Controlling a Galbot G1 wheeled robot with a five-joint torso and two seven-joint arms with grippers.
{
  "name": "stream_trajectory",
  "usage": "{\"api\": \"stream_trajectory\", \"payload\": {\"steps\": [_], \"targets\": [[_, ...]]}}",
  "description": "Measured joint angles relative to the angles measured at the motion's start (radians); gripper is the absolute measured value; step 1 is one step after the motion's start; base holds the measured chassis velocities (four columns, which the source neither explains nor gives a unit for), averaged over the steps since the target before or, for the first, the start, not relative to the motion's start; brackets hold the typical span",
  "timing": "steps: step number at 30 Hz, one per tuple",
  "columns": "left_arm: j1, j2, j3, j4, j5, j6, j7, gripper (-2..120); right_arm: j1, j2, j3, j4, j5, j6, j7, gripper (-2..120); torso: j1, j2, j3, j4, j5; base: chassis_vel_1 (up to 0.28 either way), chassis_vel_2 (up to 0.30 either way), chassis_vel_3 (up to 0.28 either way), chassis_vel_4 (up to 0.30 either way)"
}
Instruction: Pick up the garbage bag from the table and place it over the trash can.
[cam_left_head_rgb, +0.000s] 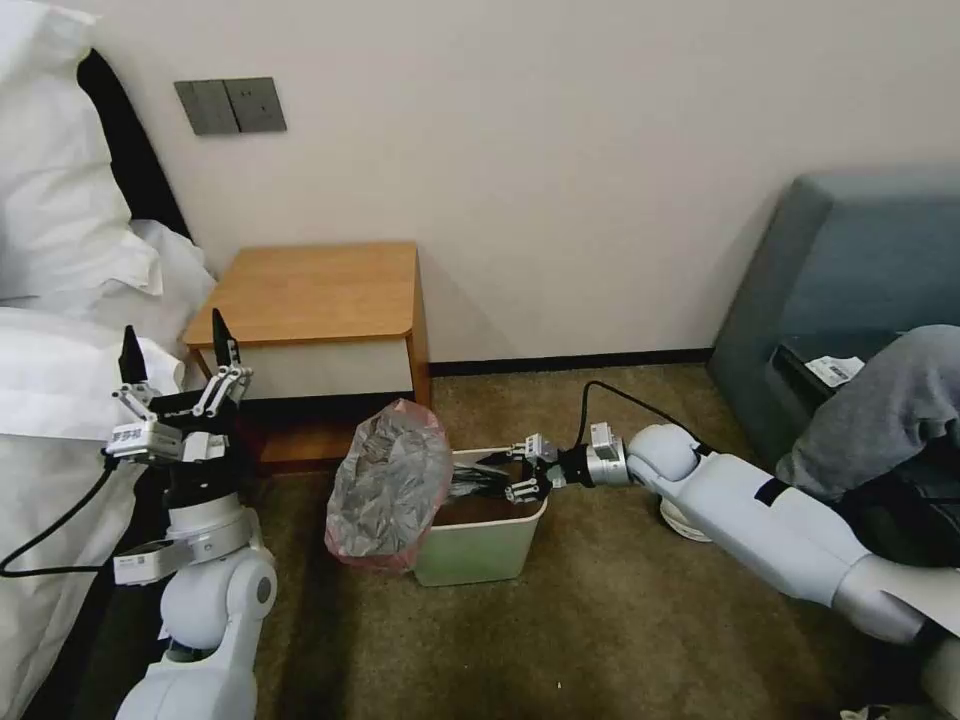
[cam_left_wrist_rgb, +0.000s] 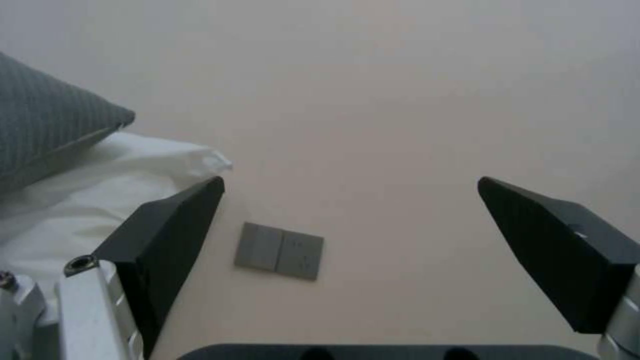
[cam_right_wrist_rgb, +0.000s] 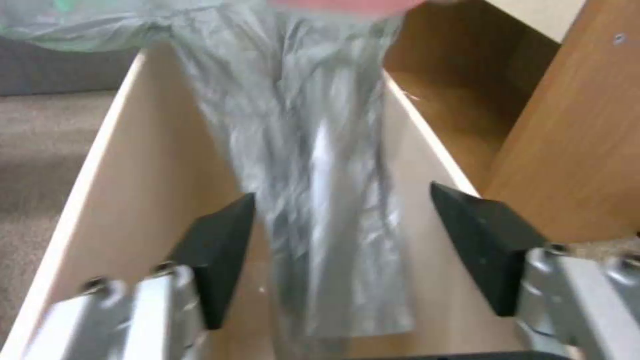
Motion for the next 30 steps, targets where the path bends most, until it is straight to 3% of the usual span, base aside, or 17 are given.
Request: {"api": "stream_trajectory", "payload": {"steps": [6,21,30], "targets": [[0.001,-0.002,0.001,-0.004,0.002,0.001,0.000,96,0.000,-0.013,0.015,0.009,0.006,0.000,-0.003,97,0.000,0.000,0.000,0.0001,0.0000,0.000,0.000,0.000,0.000],[-0.002,-0.005,0.004,-0.007,0.016,0.010,0.000,96,-0.040,-0.077,0.153,0.067,0.032,0.000,0.000,100,0.000,0.000,0.000,0.0000,0.0000,0.000,0.000,0.000,0.000],[0.015,0.024,0.033,-0.069,0.073,0.100,0.018,99,-0.167,-0.104,0.399,0.205,0.058,-0.004,0.118,100,0.000,0.000,0.000,0.0001,0.0001,0.000,0.000,0.000,0.000]]}}
